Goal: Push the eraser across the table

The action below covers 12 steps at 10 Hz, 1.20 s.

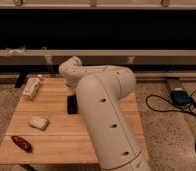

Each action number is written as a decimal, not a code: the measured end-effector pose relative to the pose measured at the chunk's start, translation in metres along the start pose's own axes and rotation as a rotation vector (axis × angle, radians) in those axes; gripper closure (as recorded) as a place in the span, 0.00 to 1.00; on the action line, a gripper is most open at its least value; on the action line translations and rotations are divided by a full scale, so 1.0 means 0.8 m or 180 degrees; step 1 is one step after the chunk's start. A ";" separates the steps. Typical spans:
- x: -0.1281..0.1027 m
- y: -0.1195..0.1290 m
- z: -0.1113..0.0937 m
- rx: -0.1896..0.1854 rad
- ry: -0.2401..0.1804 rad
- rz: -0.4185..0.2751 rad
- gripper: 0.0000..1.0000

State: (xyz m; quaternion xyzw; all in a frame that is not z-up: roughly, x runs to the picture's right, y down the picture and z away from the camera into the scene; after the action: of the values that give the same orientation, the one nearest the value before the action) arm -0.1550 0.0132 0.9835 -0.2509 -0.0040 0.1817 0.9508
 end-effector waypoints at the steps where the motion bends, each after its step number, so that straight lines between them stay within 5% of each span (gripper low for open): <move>1: 0.005 0.008 0.000 -0.0033 0.0039 -0.0017 1.00; 6: 0.014 0.048 0.005 -0.0207 0.0179 -0.0100 1.00; 12: 0.020 0.077 -0.003 -0.0419 0.0165 -0.0160 1.00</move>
State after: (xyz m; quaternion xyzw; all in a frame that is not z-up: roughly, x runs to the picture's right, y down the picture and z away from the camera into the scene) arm -0.1613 0.0676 0.9508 -0.3173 0.0024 0.1505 0.9363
